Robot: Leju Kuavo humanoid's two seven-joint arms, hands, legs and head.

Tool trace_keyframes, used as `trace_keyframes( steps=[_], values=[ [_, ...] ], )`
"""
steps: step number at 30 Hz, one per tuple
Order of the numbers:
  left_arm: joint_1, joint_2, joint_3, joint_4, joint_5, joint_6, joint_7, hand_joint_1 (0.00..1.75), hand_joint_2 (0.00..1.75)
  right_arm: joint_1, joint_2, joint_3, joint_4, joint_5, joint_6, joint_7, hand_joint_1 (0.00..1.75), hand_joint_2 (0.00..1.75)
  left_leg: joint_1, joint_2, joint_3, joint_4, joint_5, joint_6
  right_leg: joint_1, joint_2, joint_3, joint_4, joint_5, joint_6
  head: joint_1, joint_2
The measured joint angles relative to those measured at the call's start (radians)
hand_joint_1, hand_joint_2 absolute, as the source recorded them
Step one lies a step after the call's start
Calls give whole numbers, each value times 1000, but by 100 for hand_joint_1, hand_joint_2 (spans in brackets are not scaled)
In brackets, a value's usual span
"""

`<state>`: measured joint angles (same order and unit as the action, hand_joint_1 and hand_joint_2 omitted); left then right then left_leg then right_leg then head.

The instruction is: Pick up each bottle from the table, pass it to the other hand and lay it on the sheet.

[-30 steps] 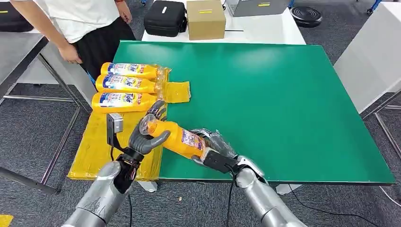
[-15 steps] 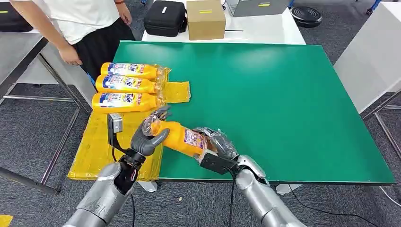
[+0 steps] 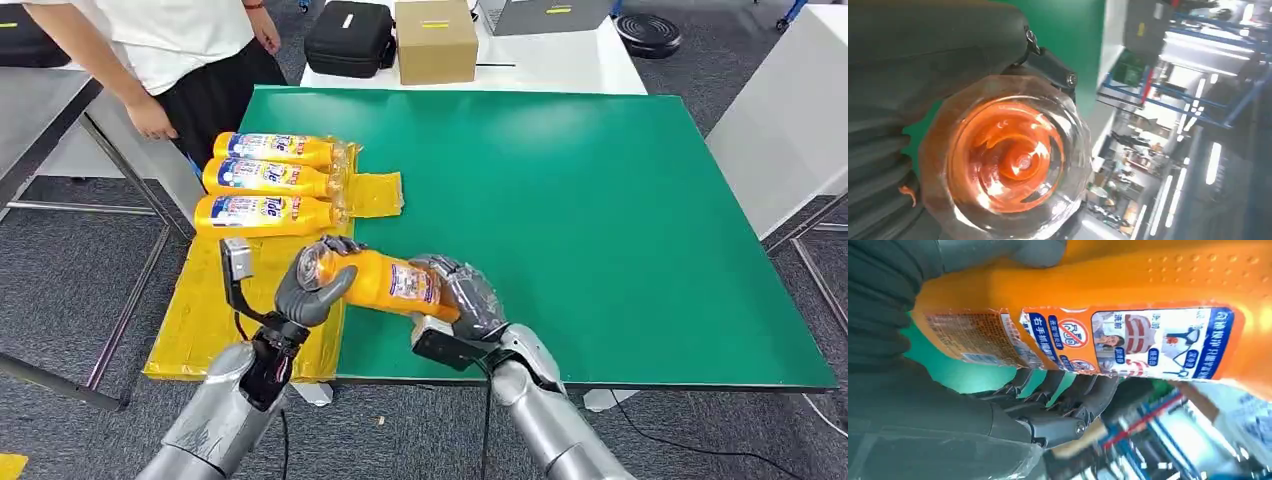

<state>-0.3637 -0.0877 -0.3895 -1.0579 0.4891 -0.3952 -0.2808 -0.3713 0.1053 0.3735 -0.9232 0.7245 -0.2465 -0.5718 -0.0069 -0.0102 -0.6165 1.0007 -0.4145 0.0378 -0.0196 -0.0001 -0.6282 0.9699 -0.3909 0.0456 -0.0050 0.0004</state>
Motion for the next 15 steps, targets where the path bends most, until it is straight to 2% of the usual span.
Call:
trace_keyframes(
  steps=[2,6,7,8,9,10,15],
  values=[
    [1,-3,-3,-40,0,2,12,175,175,7,7,-13,-44,37,-55,25,175,175,0,0,0,0,0,0,0,0,0,0,0,0,0,0],
    [1,-5,-6,-69,0,6,14,175,175,11,13,-19,-72,52,-92,40,175,175,0,0,0,0,0,0,0,0,0,0,0,0,0,0],
    [1,-6,-8,-74,-2,10,14,175,175,11,14,-20,-78,59,-100,45,133,175,0,0,0,0,0,0,0,0,0,0,0,0,0,0],
    [1,-7,-8,-79,-5,15,14,175,175,11,15,-21,-80,63,-108,50,9,175,0,0,0,0,0,0,0,0,0,0,0,0,0,0],
    [0,-9,-8,-83,-8,21,14,175,175,11,17,-21,-82,64,-114,55,0,175,0,0,0,0,0,0,0,0,0,0,0,0,0,0],
    [1,-11,-9,-87,-11,25,14,175,175,11,19,-22,-83,64,-115,56,0,0,0,0,0,0,0,0,0,0,0,0,0,0,0,0],
    [5,-16,-9,-96,-17,57,13,175,175,6,27,-34,-84,64,-116,83,0,0,0,0,0,0,0,0,0,0,0,0,0,0,0,0]
  ],
)
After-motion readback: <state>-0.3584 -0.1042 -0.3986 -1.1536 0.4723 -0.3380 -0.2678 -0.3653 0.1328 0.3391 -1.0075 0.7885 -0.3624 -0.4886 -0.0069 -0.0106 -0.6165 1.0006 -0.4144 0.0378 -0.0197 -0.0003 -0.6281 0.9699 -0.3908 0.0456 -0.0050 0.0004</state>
